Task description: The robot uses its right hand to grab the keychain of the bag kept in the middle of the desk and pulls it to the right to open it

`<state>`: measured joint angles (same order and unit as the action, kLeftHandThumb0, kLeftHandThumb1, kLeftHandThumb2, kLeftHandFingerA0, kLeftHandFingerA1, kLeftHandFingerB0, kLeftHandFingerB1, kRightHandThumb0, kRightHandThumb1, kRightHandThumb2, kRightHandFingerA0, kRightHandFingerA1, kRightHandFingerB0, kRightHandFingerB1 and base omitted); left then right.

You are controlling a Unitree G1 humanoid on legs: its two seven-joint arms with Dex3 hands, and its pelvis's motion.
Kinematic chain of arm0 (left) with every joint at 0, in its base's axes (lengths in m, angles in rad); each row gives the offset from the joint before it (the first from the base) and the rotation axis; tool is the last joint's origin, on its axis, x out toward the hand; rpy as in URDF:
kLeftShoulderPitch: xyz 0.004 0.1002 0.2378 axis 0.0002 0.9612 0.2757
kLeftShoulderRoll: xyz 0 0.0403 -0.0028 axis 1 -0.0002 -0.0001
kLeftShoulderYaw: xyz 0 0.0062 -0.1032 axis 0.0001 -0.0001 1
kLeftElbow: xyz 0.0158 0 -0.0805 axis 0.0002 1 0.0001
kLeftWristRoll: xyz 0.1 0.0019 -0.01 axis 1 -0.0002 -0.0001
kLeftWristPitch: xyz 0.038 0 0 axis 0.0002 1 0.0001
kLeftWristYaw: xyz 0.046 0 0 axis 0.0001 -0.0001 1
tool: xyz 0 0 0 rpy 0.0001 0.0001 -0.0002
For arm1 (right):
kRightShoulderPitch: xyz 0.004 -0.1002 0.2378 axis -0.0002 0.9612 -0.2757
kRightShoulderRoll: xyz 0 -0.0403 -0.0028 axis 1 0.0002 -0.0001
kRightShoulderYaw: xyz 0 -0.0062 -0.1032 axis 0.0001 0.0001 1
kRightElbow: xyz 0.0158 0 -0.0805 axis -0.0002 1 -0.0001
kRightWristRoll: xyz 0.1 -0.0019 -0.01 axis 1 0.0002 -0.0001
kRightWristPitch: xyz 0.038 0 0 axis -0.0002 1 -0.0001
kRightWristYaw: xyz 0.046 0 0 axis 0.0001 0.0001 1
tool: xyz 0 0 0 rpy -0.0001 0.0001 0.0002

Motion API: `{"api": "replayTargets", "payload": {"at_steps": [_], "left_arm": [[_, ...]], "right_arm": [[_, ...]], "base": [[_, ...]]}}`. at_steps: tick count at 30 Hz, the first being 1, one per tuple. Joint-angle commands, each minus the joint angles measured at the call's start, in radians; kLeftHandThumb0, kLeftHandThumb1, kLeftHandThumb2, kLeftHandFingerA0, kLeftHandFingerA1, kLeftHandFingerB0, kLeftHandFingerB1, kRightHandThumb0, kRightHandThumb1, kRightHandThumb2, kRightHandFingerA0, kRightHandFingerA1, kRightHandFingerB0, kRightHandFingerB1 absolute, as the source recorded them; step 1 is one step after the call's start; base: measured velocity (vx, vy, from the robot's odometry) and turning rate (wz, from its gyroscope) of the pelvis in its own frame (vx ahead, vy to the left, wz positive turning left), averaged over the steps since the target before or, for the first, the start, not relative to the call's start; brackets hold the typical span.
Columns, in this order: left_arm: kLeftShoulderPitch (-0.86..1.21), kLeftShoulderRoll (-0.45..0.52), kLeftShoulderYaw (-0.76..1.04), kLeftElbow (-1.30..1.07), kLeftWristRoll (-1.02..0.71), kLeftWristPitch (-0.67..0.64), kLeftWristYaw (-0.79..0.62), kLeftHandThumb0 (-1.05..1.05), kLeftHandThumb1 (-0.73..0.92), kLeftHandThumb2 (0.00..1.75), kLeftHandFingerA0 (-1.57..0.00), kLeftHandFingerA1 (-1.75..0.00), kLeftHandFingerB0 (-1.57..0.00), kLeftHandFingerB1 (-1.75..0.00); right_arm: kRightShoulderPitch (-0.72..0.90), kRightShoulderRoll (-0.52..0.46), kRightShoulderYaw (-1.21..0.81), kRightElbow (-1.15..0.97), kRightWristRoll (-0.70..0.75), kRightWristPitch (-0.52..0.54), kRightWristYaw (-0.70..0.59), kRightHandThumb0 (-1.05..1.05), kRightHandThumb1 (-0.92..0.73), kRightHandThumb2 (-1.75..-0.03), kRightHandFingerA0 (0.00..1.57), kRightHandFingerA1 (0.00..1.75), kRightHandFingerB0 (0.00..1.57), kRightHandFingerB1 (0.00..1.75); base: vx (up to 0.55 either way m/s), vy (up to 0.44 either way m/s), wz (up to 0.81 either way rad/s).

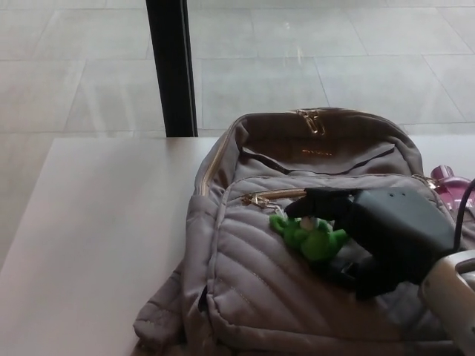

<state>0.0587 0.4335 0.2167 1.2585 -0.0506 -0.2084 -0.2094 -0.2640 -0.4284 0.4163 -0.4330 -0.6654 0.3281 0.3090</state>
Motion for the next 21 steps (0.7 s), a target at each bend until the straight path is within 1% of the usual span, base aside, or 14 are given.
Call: {"api": "replayTargets", "payload": {"at_steps": [1, 2, 4, 5, 7, 8, 9, 10, 14, 15, 17, 18, 19, 21], "left_arm": [[0.005, 0.002, 0.016, -0.003, -0.012, -0.019, 0.002, -0.73, 0.75, 0.63, -0.69, -0.5, -0.52, -0.42], [0.003, 0.001, 0.02, -0.003, -0.016, -0.018, -0.005, -0.76, 0.75, 0.63, -0.67, -0.49, -0.5, -0.41], [0.002, 0.002, 0.019, -0.005, -0.011, -0.019, -0.004, -0.76, 0.77, 0.64, -0.65, -0.5, -0.5, -0.41], [0.002, 0.002, 0.019, -0.006, -0.01, -0.021, -0.001, -0.77, 0.78, 0.64, -0.63, -0.51, -0.5, -0.41], [0.002, 0.001, 0.025, -0.006, -0.016, -0.019, -0.003, -0.78, 0.78, 0.64, -0.61, -0.51, -0.49, -0.41], [0.003, 0.001, 0.024, -0.009, -0.014, -0.02, -0.002, -0.78, 0.79, 0.64, -0.61, -0.51, -0.49, -0.41], [0.002, 0.001, 0.025, -0.013, -0.015, -0.015, -0.004, -0.79, 0.81, 0.64, -0.58, -0.52, -0.49, -0.42], [0.003, 0.001, 0.023, -0.017, -0.013, -0.018, -0.007, -0.79, 0.84, 0.65, -0.52, -0.52, -0.47, -0.41], [0.007, 0.003, 0.013, -0.014, 0.0, -0.036, -0.002, -0.8, 0.88, 0.67, -0.53, -0.52, -0.5, -0.41], [0.004, 0.003, 0.011, -0.011, 0.004, -0.033, 0.007, -0.8, 0.7, 1.04, -0.48, -0.59, -0.47, -0.53], [0.006, 0.002, 0.008, -0.017, 0.003, -0.029, 0.011, -0.78, 0.72, 1.04, -0.47, -0.59, -0.46, -0.53], [0.006, 0.002, 0.008, -0.016, 0.003, -0.032, 0.011, -0.78, 0.92, 0.68, -0.53, -0.51, -0.5, -0.4], [0.009, 0.0, 0.008, -0.02, 0.004, -0.031, 0.025, -0.8, 0.92, 0.7, -0.58, -0.51, -0.52, -0.41], [0.013, -0.001, 0.007, -0.023, 0.003, -0.032, 0.031, -0.84, 0.92, 0.72, -0.59, -0.52, -0.5, -0.4]], "right_arm": [[0.065, -0.001, 0.028, 0.016, -0.008, -0.024, 0.037, -0.29, -0.59, -1.09, 0.95, 1.74, 0.95, 0.96], [0.068, 0.001, 0.029, 0.016, -0.015, -0.021, 0.033, -0.29, -0.59, -1.2, 1.19, 1.29, 0.94, 0.98], [0.072, 0.01, 0.032, 0.017, -0.032, -0.021, 0.018, -0.36, -0.56, -1.21, 1.21, 1.32, 0.93, 1.02], [0.074, 0.013, 0.033, 0.021, -0.038, -0.031, 0.005, -0.36, -0.51, -1.09, 0.97, 1.75, 0.88, 0.98], [0.077, 0.022, 0.035, 0.029, -0.053, -0.045, -0.017, -0.37, -0.51, -1.1, 0.97, 1.75, 0.88, 0.99], [0.079, 0.029, 0.034, 0.029, -0.052, -0.046, -0.022, -0.37, -0.49, -1.13, 0.97, 1.75, 0.87, 1.04], [0.081, 0.039, 0.035, 0.023, -0.057, -0.037, -0.017, -0.36, -0.5, -1.16, 0.95, 1.75, 0.84, 1.23], [0.082, 0.045, 0.037, 0.018, -0.062, -0.033, -0.014, -0.31, -0.53, -1.2, 0.98, 1.75, 0.84, 1.28], [0.085, 0.068, 0.041, 0.011, -0.08, -0.036, -0.022, -0.31, -0.53, -1.21, 1.0, 1.75, 0.84, 1.27], [0.087, 0.073, 0.04, 0.009, -0.08, -0.038, -0.025, -0.31, -0.53, -1.2, 0.99, 1.75, 0.84, 1.26], [0.092, 0.079, 0.039, 0.012, -0.09, -0.052, -0.042, -0.36, -0.49, -1.21, 0.96, 1.75, 0.85, 1.2], [0.092, 0.079, 0.036, 0.008, -0.089, -0.049, -0.035, -0.33, -0.51, -1.21, 0.98, 1.75, 0.85, 1.18], [0.09, 0.076, 0.029, 0.01, -0.098, -0.054, -0.047, -0.34, -0.53, -1.25, 1.0, 1.75, 0.84, 1.28], [0.089, 0.075, 0.017, 0.018, -0.102, -0.068, -0.064, -0.32, -0.53, -1.27, 1.02, 1.75, 0.86, 1.26]], "base": [[0.0, 0.0, 0.0], [0.0, 0.0, 0.0], [0.0, 0.0, 0.0], [0.0, 0.0, 0.0], [0.0, 0.0, 0.0], [0.0, 0.0, 0.0], [0.0, 0.0, 0.0], [0.0, 0.0, 0.0], [0.0, 0.0, 0.0], [0.0, 0.0, 0.0], [0.0, 0.0, 0.0], [0.0, 0.0, 0.0], [0.0, 0.0, 0.0], [0.0, 0.0, 0.0]]}}
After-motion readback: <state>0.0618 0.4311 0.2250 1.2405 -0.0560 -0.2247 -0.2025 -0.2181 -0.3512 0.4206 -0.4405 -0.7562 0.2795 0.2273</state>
